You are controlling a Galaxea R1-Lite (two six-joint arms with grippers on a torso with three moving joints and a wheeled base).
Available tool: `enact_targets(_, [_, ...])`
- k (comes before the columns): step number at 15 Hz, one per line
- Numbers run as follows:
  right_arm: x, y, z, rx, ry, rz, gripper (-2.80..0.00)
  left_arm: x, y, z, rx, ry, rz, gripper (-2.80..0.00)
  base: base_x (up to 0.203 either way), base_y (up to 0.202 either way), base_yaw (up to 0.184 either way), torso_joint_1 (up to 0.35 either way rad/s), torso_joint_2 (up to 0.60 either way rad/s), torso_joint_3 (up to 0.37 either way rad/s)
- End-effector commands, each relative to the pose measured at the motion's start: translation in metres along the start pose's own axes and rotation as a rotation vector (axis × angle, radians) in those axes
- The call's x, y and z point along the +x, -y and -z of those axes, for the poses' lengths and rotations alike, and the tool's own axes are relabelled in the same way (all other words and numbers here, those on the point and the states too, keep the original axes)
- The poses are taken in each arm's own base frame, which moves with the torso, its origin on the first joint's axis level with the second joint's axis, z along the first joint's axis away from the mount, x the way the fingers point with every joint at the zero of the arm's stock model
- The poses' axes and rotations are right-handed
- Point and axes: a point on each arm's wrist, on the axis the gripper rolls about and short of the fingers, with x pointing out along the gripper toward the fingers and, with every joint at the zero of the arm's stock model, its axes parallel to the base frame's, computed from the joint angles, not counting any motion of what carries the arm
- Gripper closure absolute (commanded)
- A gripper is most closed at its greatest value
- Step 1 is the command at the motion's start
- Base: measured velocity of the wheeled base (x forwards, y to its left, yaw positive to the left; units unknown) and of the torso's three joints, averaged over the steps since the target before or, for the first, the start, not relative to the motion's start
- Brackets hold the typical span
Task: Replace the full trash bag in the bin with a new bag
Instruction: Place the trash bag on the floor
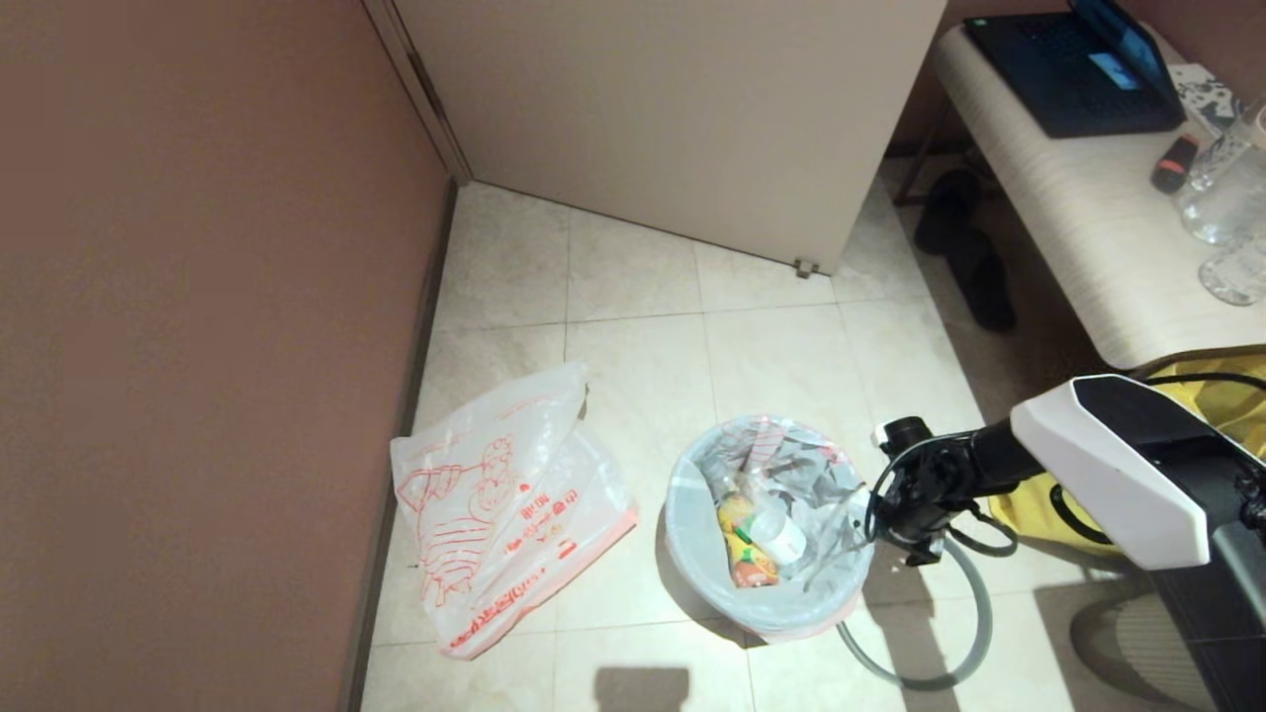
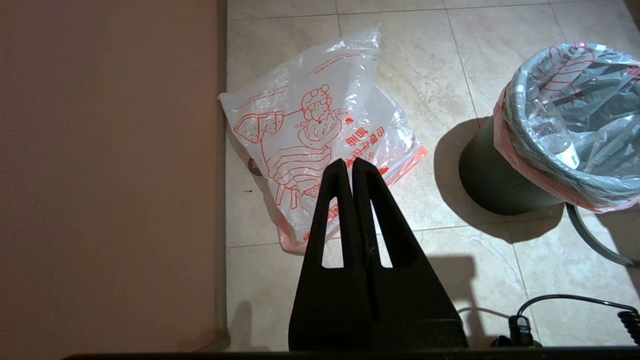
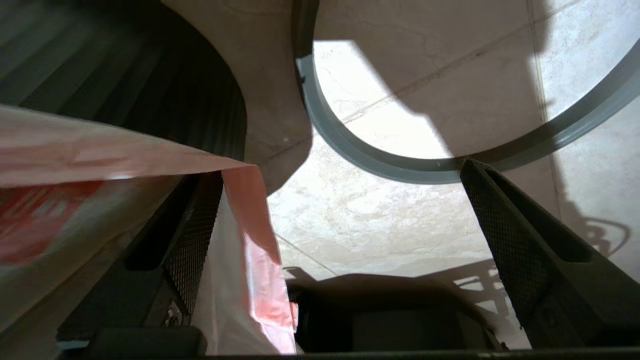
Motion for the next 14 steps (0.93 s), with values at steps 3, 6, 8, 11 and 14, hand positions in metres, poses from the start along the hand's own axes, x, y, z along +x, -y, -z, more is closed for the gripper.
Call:
enact_targets(3, [0.016, 0.001, 0.003, -0.006, 0.014, 0.111, -2.8, 0.0, 0.0, 0.0, 0.0, -0.001, -0.001, 0.0, 0.0, 0.0, 0.0, 0.0, 0.0, 0.0])
enact_targets(6, [0.026, -0.002, 0.011, -0.053, 0.091, 0.253, -2.8, 0.0, 0.0, 0.0, 0.001, -0.001, -0.001, 0.0, 0.0, 0.0, 0.0, 0.0, 0.0, 0.0])
enact_targets(8, [0.027, -0.006, 0.018, -0.08, 0.132, 0.339, -2.8, 0.0, 0.0, 0.0, 0.0, -0.001, 0.0, 0.0, 0.0, 0.0, 0.0, 0.0, 0.0, 0.0])
enact_targets(11, [0.024, -0.015, 0.029, -0.128, 0.199, 0.465, -2.8, 0.0, 0.0, 0.0, 0.0, -0.001, -0.001, 0.0, 0.0, 0.0, 0.0, 0.0, 0.0, 0.0])
enact_targets(14, [0.009, -0.025, 0.027, -0.137, 0.215, 0.473, -2.8, 0.0, 0.0, 0.0, -0.001, -0.001, -0.001, 0.0, 0.0, 0.0, 0.0, 0.0, 0.0, 0.0])
